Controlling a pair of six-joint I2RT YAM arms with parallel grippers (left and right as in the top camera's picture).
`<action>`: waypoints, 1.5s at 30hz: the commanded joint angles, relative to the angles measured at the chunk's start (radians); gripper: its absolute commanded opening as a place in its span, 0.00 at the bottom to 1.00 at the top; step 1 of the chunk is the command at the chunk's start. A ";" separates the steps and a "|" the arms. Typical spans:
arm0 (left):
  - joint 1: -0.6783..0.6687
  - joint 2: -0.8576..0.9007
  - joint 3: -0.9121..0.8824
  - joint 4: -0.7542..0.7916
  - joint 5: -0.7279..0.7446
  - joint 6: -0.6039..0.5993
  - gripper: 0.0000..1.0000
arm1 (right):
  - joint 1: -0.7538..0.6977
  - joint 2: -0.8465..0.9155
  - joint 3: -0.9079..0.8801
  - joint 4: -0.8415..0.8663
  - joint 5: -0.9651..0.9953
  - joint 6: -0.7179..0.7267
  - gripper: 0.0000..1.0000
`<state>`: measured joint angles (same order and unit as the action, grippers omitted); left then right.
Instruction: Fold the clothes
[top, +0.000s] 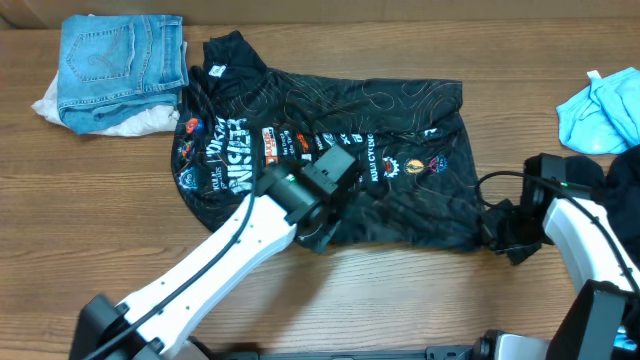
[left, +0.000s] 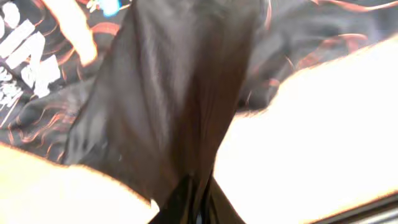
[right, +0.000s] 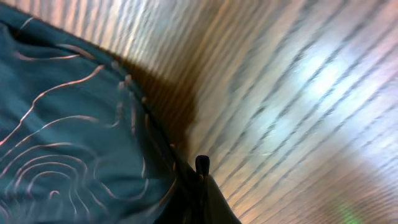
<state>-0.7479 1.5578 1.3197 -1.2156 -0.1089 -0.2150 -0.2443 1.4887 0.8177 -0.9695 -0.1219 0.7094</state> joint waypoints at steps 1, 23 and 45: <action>-0.005 -0.019 0.018 -0.024 -0.006 -0.053 0.14 | -0.020 0.002 0.021 -0.005 0.016 -0.003 0.04; -0.101 -0.018 -0.177 -0.031 0.086 -0.067 0.32 | -0.020 -0.045 0.022 0.004 0.016 -0.010 0.04; -0.252 0.222 -0.258 0.214 -0.005 -0.080 0.63 | -0.020 -0.045 0.022 0.014 -0.003 -0.033 0.04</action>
<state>-1.0058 1.7519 1.0645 -1.0080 -0.1055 -0.2928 -0.2611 1.4651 0.8188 -0.9588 -0.1265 0.6930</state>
